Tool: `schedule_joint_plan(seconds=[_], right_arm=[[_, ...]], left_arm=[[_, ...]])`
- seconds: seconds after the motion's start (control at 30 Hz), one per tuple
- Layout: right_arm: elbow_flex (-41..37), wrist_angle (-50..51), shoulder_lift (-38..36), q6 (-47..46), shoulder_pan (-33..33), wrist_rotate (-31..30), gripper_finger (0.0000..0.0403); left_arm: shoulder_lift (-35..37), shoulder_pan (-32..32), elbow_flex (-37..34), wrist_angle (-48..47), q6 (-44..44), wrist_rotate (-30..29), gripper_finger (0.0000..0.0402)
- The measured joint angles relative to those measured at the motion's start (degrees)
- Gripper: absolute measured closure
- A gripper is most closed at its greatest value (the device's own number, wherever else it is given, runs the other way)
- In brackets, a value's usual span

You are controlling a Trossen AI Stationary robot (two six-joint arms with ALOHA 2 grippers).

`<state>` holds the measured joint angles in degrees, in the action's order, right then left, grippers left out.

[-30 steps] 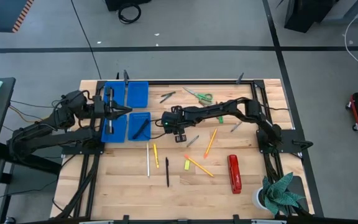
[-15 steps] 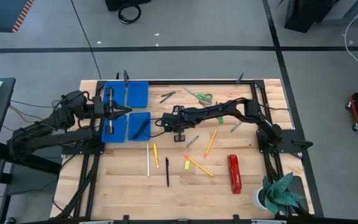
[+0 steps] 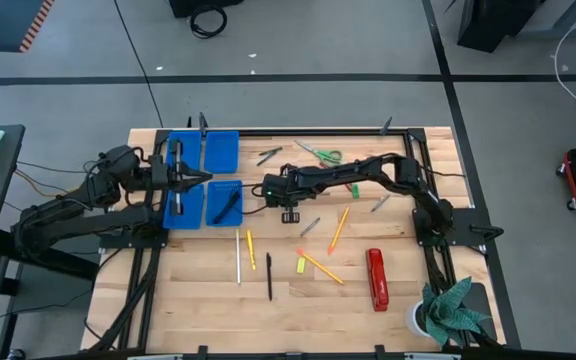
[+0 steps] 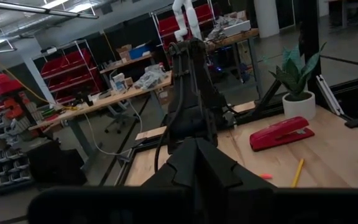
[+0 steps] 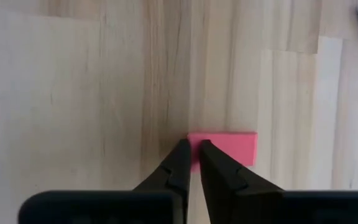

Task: Sort crayons/erasers/pens/pencils in bins
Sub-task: Put the pink eraser into the top right blue bin

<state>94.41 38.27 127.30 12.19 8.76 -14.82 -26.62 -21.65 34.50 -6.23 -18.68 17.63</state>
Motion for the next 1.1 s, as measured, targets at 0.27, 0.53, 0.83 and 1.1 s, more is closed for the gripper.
schedule_joint_plan(seconds=[0.27, 0.53, 0.83, 1.1], right_arm=[[1.6, 2.9, -8.5, 0.7, -2.3, -2.9, 0.0397], [1.6, 5.5, -19.9, -0.6, -5.0, -1.0, 0.0398], [1.6, 0.5, -31.6, 0.4, -8.9, 2.4, 0.0399], [1.7, -5.4, -35.9, 0.9, -12.0, 10.5, 0.0400]], left_arm=[[0.0, 0.0, 0.0, -0.1, 0.0, 0.0, 0.0387], [0.0, 0.0, 0.0, 0.0, -0.1, 0.0, 0.0379], [-0.8, 0.3, -0.2, -0.1, -5.7, 4.8, 0.0370], [-8.0, 4.1, -0.2, 0.2, -14.7, 5.5, 0.0294]])
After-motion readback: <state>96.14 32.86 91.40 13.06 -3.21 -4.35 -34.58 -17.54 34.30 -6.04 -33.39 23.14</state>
